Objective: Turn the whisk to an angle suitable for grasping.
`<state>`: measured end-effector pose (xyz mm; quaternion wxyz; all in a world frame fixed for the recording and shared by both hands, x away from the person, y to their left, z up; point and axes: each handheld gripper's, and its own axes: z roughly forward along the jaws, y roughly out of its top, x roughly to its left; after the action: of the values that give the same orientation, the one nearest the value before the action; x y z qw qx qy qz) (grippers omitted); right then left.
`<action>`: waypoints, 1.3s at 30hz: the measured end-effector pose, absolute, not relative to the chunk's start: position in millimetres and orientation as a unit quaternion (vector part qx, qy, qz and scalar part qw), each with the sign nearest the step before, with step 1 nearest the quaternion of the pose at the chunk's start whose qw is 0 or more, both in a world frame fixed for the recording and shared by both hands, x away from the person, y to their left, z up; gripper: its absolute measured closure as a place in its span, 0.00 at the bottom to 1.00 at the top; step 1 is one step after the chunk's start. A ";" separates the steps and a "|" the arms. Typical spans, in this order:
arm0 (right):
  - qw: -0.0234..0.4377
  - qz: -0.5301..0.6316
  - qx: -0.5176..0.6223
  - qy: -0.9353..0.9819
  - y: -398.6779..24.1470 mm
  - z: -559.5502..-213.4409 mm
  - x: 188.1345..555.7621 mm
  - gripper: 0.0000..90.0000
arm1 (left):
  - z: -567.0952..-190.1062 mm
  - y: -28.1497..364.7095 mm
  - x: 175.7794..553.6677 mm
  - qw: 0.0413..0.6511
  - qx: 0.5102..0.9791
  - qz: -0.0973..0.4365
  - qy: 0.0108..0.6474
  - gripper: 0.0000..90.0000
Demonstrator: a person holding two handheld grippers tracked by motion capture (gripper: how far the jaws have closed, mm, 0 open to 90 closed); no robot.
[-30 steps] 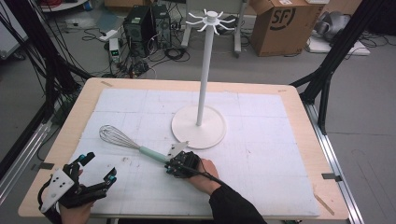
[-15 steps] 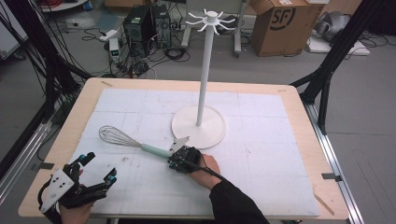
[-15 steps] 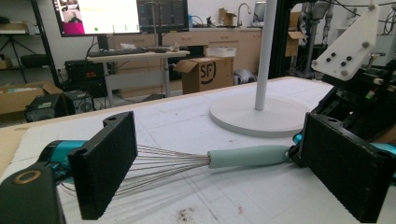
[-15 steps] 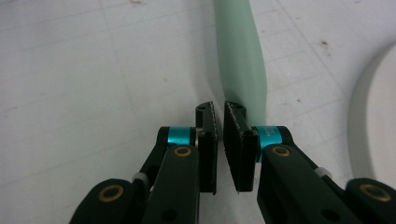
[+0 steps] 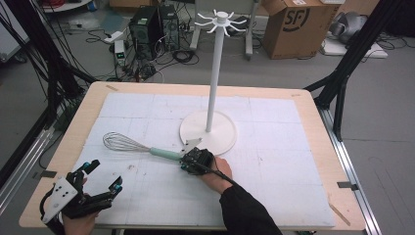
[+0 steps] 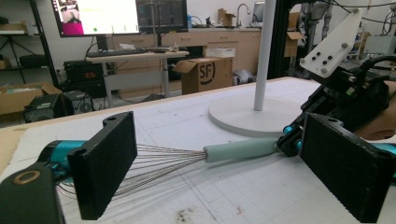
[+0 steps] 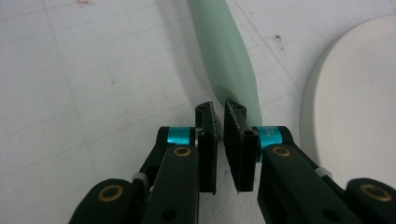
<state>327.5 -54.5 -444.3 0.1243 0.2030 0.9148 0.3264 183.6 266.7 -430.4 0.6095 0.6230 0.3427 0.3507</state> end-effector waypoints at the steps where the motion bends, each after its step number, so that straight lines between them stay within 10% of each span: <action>1: 0.126 0.327 0.204 0.914 -54.8 -444.4 328.4 0.92 | -430.3 266.7 183.7 0.609 0.623 0.351 0.342 0.13; 39: 0.172 0.328 0.237 0.898 -56.5 -448.6 341.8 0.91 | -431.0 265.6 183.1 0.608 0.625 0.349 0.343 0.13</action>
<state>341.8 -56.5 -448.6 0.1716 0.2372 0.8981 0.3282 183.1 265.6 -431.0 0.6084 0.6248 0.3425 0.3494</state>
